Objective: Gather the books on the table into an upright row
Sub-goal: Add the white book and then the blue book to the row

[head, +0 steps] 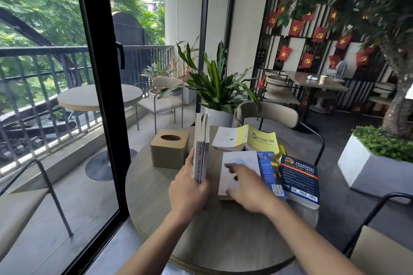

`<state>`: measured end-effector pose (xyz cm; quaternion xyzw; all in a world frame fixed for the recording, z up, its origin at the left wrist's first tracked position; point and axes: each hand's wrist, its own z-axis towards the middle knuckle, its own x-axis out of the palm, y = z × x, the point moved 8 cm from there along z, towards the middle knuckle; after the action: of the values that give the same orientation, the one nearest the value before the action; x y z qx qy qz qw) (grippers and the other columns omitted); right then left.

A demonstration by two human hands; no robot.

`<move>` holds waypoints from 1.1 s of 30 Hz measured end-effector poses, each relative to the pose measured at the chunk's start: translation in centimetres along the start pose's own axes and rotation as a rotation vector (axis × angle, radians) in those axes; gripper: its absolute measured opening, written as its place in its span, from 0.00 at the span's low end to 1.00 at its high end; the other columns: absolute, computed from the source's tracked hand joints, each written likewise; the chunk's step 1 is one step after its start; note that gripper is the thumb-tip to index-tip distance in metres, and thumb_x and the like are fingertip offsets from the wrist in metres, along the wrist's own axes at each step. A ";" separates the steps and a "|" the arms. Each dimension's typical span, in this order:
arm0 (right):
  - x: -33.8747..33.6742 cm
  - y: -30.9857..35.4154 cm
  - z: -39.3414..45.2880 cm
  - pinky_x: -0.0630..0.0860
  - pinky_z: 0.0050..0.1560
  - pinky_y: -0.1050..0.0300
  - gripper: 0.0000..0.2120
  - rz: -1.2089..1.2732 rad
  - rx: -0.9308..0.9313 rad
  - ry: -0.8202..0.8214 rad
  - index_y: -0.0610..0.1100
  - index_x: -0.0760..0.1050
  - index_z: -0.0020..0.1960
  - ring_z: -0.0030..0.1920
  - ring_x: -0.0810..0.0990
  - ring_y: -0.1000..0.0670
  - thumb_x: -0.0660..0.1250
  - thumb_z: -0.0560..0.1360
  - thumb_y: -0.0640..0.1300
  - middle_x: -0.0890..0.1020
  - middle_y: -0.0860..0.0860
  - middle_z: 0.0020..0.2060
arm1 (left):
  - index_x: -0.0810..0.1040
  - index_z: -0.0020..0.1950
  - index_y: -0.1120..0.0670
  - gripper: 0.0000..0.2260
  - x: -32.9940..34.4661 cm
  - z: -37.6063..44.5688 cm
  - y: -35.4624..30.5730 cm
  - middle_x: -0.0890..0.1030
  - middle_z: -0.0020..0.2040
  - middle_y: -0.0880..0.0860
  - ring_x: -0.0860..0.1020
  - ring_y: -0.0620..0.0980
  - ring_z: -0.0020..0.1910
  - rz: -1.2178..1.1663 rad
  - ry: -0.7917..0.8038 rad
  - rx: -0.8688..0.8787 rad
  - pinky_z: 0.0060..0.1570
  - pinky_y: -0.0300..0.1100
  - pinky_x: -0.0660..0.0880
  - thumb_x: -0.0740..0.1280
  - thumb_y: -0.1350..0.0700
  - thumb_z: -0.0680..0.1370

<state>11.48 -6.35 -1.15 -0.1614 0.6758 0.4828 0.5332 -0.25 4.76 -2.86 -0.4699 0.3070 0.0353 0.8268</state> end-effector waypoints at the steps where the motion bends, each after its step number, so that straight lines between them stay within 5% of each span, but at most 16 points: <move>1: -1.2 -1.2 0.2 0.70 0.66 0.53 0.30 -0.046 0.062 -0.080 0.47 0.64 0.73 0.67 0.72 0.47 0.70 0.74 0.46 0.72 0.48 0.68 | 0.62 0.75 0.42 0.32 0.4 -0.3 0.4 0.82 0.59 0.50 0.79 0.60 0.54 0.001 -0.005 0.010 0.42 0.47 0.71 0.60 0.49 0.70; 4: -3.2 -4.6 0.8 0.71 0.63 0.48 0.28 -0.115 0.256 -0.228 0.45 0.66 0.71 0.68 0.69 0.43 0.67 0.75 0.55 0.71 0.45 0.67 | 0.63 0.75 0.42 0.31 1.4 -0.8 1.4 0.79 0.64 0.47 0.78 0.56 0.57 -0.002 -0.029 -0.005 0.42 0.43 0.67 0.60 0.49 0.71; 12: -0.8 -7.5 4.2 0.69 0.66 0.38 0.57 -0.333 0.559 0.037 0.39 0.47 0.78 0.72 0.60 0.33 0.66 0.65 0.73 0.60 0.37 0.74 | 0.68 0.73 0.47 0.29 2.3 -0.3 2.2 0.79 0.64 0.51 0.79 0.59 0.52 0.003 -0.091 -0.028 0.43 0.49 0.73 0.58 0.48 0.71; 20: 0.5 -8.4 7.5 0.71 0.66 0.41 0.74 -0.228 0.730 0.217 0.37 0.45 0.78 0.72 0.66 0.37 0.80 0.48 0.69 0.59 0.42 0.76 | 0.67 0.74 0.46 0.29 2.3 -0.3 2.2 0.79 0.65 0.50 0.79 0.58 0.53 0.009 -0.094 0.003 0.42 0.48 0.74 0.57 0.48 0.71; 22: 0.9 -8.1 7.6 0.74 0.65 0.46 0.64 -0.163 0.622 0.204 0.36 0.57 0.76 0.69 0.72 0.41 0.81 0.52 0.66 0.65 0.43 0.74 | 0.66 0.74 0.46 0.30 2.4 -0.3 2.4 0.79 0.65 0.49 0.79 0.57 0.54 0.001 -0.089 0.009 0.43 0.49 0.76 0.57 0.48 0.71; 25: 0.7 -7.7 7.1 0.77 0.58 0.51 0.36 -0.012 0.521 0.039 0.37 0.71 0.67 0.60 0.78 0.42 0.76 0.67 0.55 0.76 0.43 0.64 | 0.67 0.73 0.46 0.30 2.5 -0.2 2.5 0.79 0.63 0.49 0.79 0.56 0.52 -0.005 -0.088 0.023 0.42 0.49 0.76 0.55 0.45 0.71; 28: -0.1 -6.6 6.2 0.76 0.57 0.49 0.23 0.247 0.485 -0.196 0.35 0.65 0.68 0.60 0.77 0.38 0.63 0.78 0.46 0.76 0.39 0.63 | 0.67 0.73 0.44 0.30 2.5 -0.3 2.7 0.79 0.63 0.46 0.79 0.54 0.54 -0.022 -0.082 -0.007 0.43 0.46 0.74 0.54 0.42 0.70; 33: -1.5 -1.9 2.0 0.78 0.51 0.44 0.11 0.644 0.117 -0.631 0.41 0.66 0.61 0.57 0.79 0.40 0.60 0.81 0.45 0.79 0.44 0.57 | 0.60 0.77 0.38 0.35 2.2 -0.4 2.7 0.73 0.70 0.42 0.76 0.47 0.62 -0.131 -0.018 -0.010 0.55 0.47 0.75 0.54 0.34 0.69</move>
<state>14.58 -6.08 -0.73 0.2424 0.5223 0.6103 0.5441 0.36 5.42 -6.24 -0.4930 0.2680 -0.0131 0.8276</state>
